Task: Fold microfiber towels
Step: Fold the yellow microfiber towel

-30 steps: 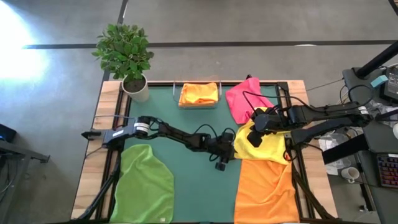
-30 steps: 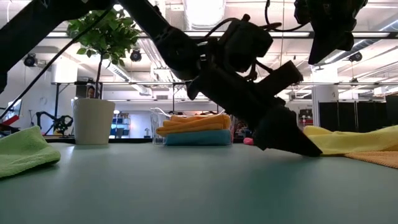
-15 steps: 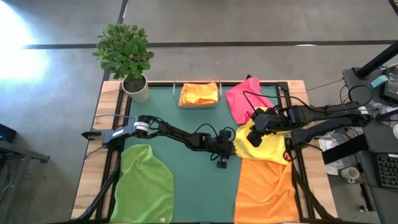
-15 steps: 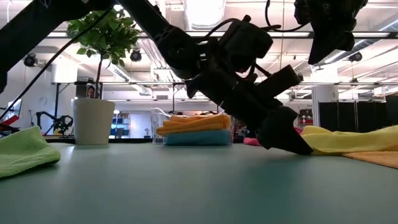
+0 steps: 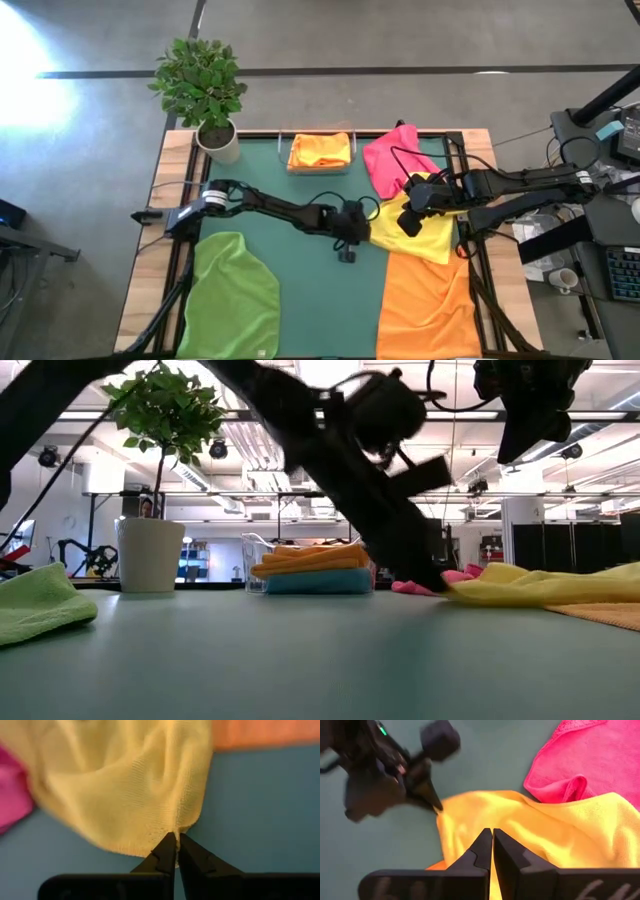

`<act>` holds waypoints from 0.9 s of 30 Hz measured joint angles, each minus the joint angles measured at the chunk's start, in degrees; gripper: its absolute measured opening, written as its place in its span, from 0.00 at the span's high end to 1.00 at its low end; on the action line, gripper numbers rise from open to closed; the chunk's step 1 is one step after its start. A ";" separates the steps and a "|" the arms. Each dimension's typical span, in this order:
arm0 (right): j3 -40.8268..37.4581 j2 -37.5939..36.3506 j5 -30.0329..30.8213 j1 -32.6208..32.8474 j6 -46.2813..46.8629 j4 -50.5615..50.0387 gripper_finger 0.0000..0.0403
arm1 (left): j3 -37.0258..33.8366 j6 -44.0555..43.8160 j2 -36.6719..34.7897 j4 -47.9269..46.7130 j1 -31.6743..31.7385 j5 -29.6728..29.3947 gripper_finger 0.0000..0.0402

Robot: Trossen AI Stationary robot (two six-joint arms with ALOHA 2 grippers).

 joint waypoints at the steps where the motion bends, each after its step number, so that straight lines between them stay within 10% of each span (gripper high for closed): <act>1: 0.00 0.00 -0.32 0.00 -0.03 0.01 0.98 | 0.00 0.31 -1.38 -3.61 0.03 -0.87 1.00; 27: 0.00 3.41 -4.46 13.28 -1.55 6.52 0.98 | -1.77 0.00 -14.66 -53.03 0.57 -18.03 1.00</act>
